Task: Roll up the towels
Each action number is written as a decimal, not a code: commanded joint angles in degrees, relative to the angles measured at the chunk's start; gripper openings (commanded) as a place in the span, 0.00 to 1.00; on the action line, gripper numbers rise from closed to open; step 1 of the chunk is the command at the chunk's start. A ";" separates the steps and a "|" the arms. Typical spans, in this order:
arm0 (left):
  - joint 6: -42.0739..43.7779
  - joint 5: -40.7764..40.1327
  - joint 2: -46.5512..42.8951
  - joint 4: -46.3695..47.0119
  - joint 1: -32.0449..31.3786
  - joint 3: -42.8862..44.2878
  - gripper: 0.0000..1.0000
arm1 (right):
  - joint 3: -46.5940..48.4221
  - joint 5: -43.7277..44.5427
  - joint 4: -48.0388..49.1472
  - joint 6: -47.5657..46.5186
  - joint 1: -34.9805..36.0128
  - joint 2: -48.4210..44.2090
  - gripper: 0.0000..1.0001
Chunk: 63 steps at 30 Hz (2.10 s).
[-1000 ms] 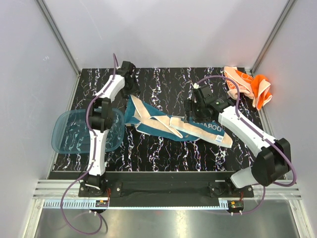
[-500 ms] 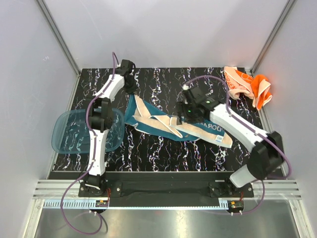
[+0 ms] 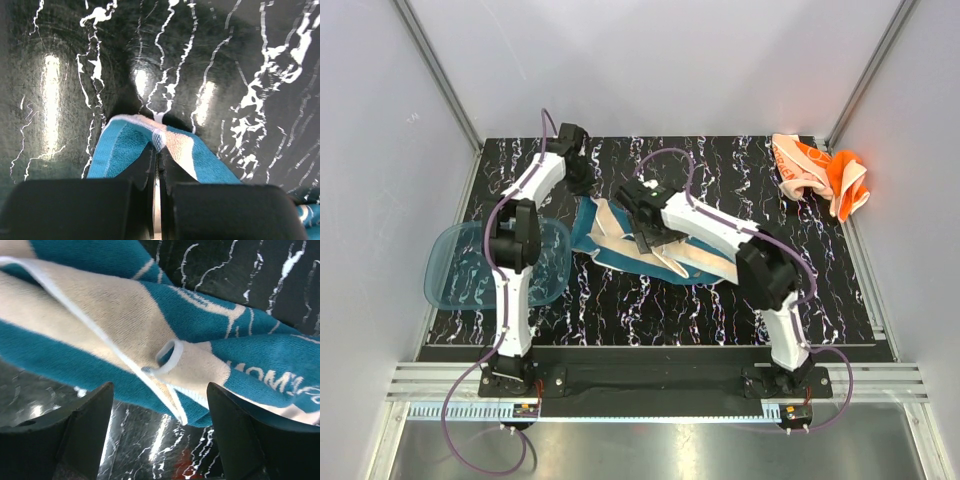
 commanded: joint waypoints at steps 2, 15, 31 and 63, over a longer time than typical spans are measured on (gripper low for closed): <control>1.83 2.09 -4.50 0.61 0.19 0.76 0.00 | 6.48 10.59 -8.02 1.55 0.98 5.72 0.82; 2.62 1.74 -5.56 0.17 0.11 0.67 0.00 | 5.79 20.18 -10.05 2.96 0.89 8.64 0.43; 3.15 0.51 -5.56 -0.18 -0.60 0.58 0.00 | -3.87 11.93 -4.87 0.32 -0.60 -7.62 0.11; 4.02 -0.97 -43.34 -4.12 -7.00 -13.04 0.00 | -7.75 23.94 -5.57 -2.85 -17.65 -59.02 0.00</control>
